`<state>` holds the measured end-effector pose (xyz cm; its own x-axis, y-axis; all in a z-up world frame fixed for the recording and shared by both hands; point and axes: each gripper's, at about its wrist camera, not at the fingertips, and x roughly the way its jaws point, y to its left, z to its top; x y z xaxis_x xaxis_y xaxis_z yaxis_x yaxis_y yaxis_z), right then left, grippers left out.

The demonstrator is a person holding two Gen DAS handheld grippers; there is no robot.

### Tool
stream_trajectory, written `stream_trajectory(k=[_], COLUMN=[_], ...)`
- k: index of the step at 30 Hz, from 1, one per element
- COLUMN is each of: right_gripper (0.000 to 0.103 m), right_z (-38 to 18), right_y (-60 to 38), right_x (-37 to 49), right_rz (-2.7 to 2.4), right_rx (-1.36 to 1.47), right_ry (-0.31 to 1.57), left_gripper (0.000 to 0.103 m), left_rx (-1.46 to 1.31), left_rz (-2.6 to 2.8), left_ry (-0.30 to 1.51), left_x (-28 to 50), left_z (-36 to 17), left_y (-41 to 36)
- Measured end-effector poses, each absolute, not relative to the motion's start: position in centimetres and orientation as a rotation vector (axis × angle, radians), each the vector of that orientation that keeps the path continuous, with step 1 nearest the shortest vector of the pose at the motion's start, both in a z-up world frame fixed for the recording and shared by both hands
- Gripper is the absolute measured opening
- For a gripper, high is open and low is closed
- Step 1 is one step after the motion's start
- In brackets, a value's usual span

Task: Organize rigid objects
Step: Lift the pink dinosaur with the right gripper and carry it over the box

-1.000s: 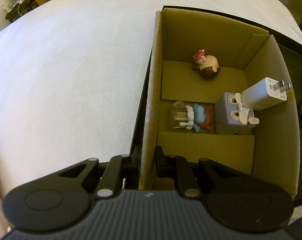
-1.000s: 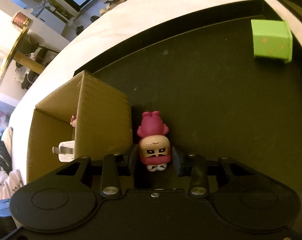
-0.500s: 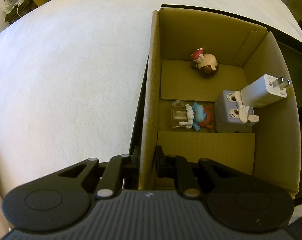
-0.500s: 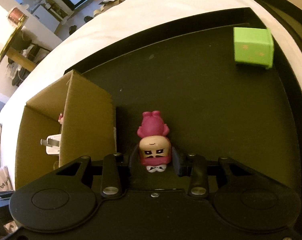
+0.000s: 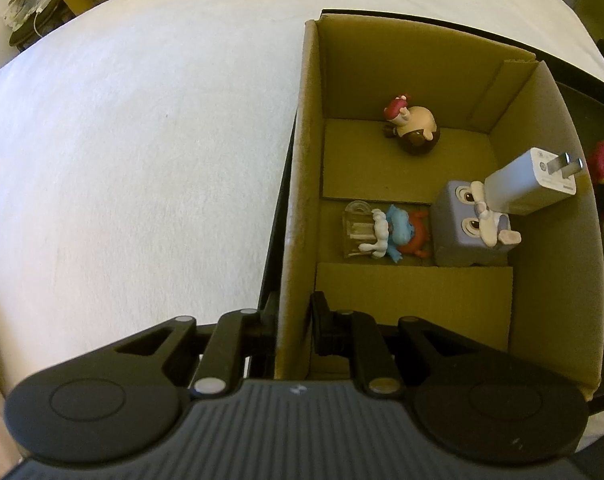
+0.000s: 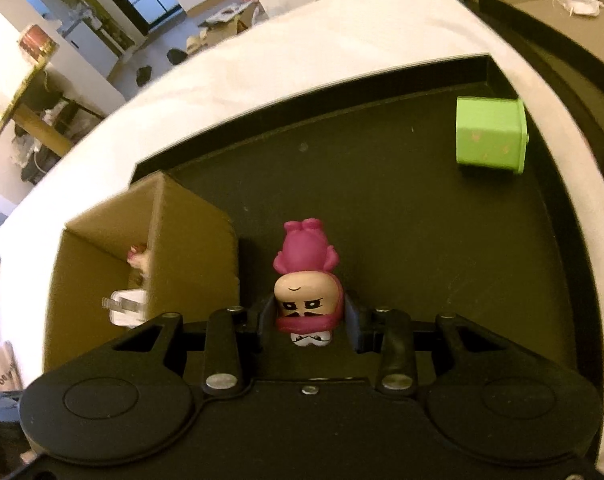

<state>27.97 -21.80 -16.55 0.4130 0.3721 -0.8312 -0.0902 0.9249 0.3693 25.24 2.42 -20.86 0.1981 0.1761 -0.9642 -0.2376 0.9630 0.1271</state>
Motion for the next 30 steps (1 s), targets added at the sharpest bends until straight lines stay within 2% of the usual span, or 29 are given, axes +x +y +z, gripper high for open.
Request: stream_trajectory(k=[11,30], right_gripper=[0.035,0.035], right_z=[-11.7,-9.0], right_y=[-20.6,-16.9], right_x=[27.3,25.2], right_rz=[0.359,0.425], right_rx=[0.261,0.18], right_ry=[1.023,1.003], left_gripper=[0.014,0.011], left_rx=[-0.064,-0.057], left_rz=[0.273,0.26], left_ry=[1.335,1.333], left_x=[24.9,24.8], left_z=[-21.1,-21.4], left_y=[2.7,3.1])
